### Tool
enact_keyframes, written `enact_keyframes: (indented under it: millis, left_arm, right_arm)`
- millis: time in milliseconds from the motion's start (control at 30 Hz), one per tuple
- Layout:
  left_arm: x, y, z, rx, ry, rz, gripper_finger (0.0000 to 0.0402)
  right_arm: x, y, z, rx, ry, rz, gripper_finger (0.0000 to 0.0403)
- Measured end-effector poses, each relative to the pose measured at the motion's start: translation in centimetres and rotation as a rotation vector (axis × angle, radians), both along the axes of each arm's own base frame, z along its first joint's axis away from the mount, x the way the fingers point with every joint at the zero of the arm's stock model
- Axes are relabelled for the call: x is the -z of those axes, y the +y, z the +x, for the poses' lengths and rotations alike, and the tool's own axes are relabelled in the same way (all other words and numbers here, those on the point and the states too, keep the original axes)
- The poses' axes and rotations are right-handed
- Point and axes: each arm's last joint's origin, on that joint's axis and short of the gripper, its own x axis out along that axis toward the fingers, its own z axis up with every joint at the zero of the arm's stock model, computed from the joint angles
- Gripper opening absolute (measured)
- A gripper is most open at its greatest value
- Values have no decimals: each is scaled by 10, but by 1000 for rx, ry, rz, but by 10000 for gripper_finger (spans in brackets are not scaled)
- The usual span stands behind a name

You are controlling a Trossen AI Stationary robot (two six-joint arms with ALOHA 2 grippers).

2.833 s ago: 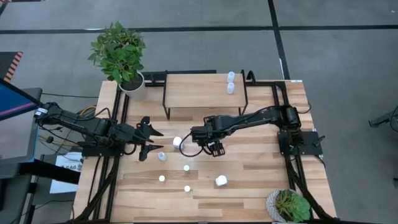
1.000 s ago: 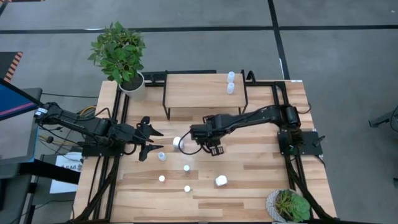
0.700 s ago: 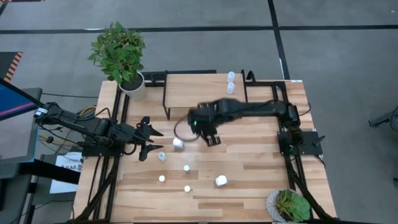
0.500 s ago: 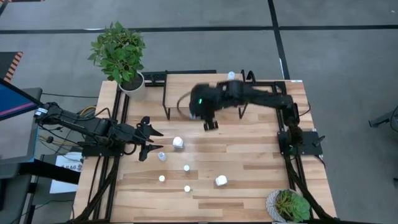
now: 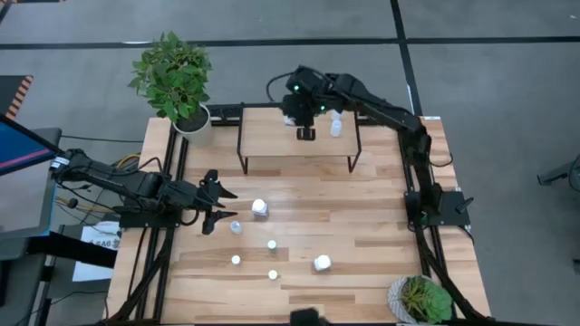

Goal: Pick and place medicine bottles onto shelf by color
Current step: Put the top right white and blue bottle on the shelf

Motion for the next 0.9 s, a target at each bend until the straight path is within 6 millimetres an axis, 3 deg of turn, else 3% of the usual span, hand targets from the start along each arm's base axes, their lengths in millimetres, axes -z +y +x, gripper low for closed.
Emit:
enact_keyframes:
  millis: [167,600,900]
  left_arm:
    - [0,0,0,0,0,0,234]
    - [0,0,0,0,2,0,234]
    - [0,0,0,0,3,1,234]
  right_arm:
    - [14,-23,-7,59,43,79,156]
    - [33,-39,-7,87,107,120,162]
    - [37,-41,-6,100,120,125,243]
